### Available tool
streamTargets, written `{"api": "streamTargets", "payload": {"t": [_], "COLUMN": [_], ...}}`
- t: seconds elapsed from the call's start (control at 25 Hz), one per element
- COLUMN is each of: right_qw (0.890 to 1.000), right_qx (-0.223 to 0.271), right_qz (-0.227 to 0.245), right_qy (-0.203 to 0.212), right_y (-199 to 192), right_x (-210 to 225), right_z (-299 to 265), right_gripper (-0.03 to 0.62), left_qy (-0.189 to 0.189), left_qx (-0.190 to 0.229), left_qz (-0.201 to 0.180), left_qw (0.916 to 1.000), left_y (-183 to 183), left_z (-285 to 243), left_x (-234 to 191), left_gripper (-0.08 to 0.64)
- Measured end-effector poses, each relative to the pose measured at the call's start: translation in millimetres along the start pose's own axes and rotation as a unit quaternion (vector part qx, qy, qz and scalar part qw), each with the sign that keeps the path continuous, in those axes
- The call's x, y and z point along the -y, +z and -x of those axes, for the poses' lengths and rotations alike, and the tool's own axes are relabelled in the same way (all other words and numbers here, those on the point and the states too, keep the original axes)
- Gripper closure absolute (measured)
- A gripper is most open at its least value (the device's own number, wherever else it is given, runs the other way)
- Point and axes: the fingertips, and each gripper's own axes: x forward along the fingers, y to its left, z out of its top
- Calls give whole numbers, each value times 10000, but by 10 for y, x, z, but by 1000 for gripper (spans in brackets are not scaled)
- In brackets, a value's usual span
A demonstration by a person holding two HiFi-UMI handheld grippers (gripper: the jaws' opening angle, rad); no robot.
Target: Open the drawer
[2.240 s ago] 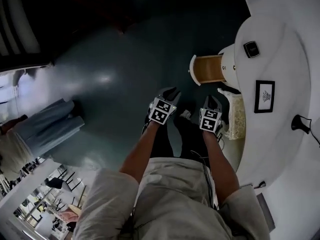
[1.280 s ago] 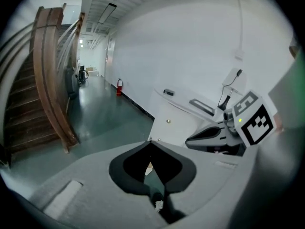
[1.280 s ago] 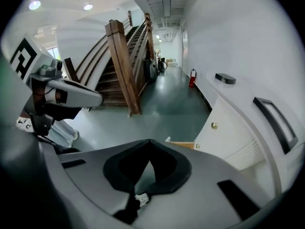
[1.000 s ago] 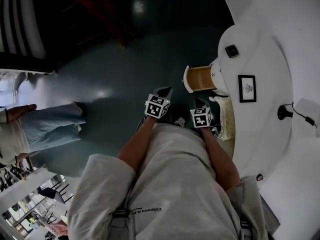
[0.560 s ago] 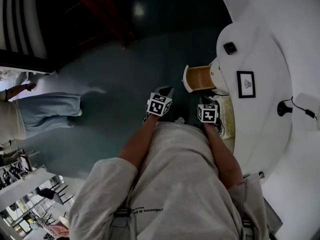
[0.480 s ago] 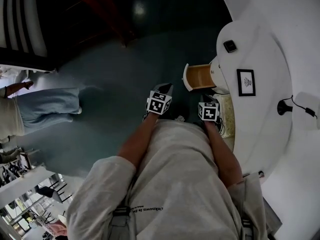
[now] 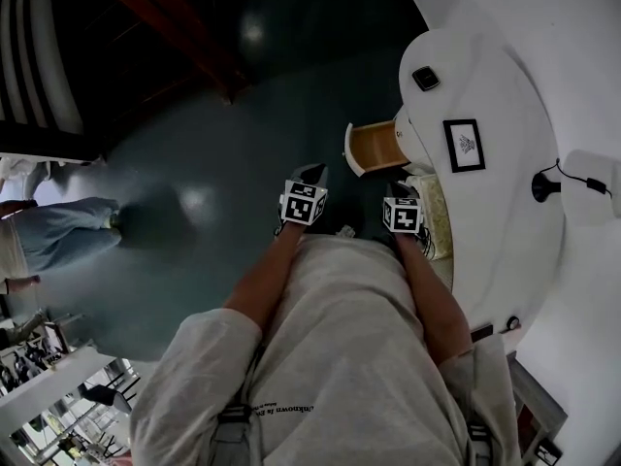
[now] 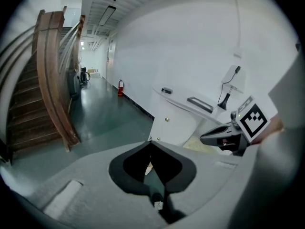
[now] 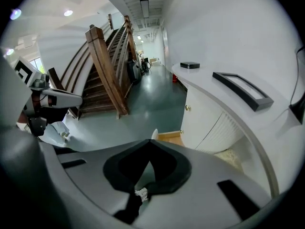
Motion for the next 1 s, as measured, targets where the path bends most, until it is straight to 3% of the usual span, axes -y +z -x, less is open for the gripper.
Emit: {"api": "streamTargets", "payload": {"t": [0.72, 1.0], "right_qw": [9999, 9999], "right_qx": [-11, 77], "right_qz": [134, -62], "right_qy": [77, 60], "right_y": [-21, 21], "right_x": [-115, -114], "right_z": [35, 41], "right_gripper": [577, 577], "left_qy": [36, -176], "left_qx": [6, -3], "left_qz": [73, -376], "left_qw": [10000, 9991], "left_y": [-63, -22], "left_z": [91, 41], "left_x": [-19, 131], "left_gripper": [549, 549]}}
